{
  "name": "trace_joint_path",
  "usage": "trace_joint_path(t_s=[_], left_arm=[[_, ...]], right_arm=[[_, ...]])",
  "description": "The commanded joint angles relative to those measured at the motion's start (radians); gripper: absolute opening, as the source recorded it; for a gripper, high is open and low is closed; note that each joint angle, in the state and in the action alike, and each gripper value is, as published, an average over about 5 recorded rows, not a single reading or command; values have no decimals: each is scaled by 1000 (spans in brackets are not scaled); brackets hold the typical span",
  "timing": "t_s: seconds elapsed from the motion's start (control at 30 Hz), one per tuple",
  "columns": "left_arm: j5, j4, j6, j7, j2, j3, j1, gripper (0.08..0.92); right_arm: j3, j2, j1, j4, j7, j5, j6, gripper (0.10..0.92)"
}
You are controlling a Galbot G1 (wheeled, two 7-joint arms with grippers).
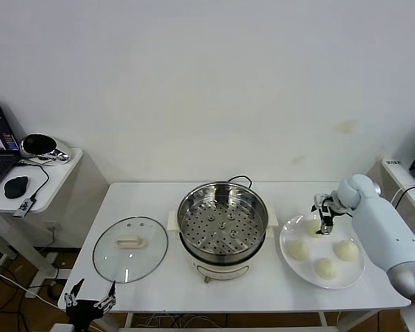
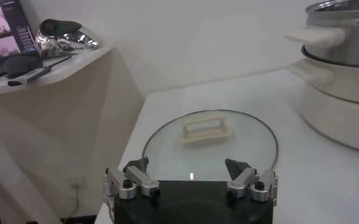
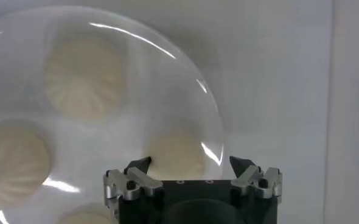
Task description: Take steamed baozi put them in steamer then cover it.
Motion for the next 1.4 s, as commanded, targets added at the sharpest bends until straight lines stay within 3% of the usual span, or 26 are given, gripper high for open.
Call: trace_joint_path(t_s=[0.03, 0.23, 0.77, 1.07, 1.4], left_arm=[[1, 1, 1, 0, 0, 0, 1, 823], [2, 3, 1, 0, -2, 3, -1, 823], [5, 12, 1, 0, -3, 6, -10, 823], [8, 12, 2, 1, 0, 10, -10, 823], [25, 1, 3, -4, 6, 7, -14, 823]], right_arm=[[-10, 17, 13, -25, 2, -13, 6, 823], [-5, 11, 9, -29, 2, -8, 3, 766], [3, 5, 17, -50, 9, 19, -9, 356], [-18, -34, 44, -9, -18, 85, -27, 340], [-308, -97, 297, 149, -105, 362, -110, 340]])
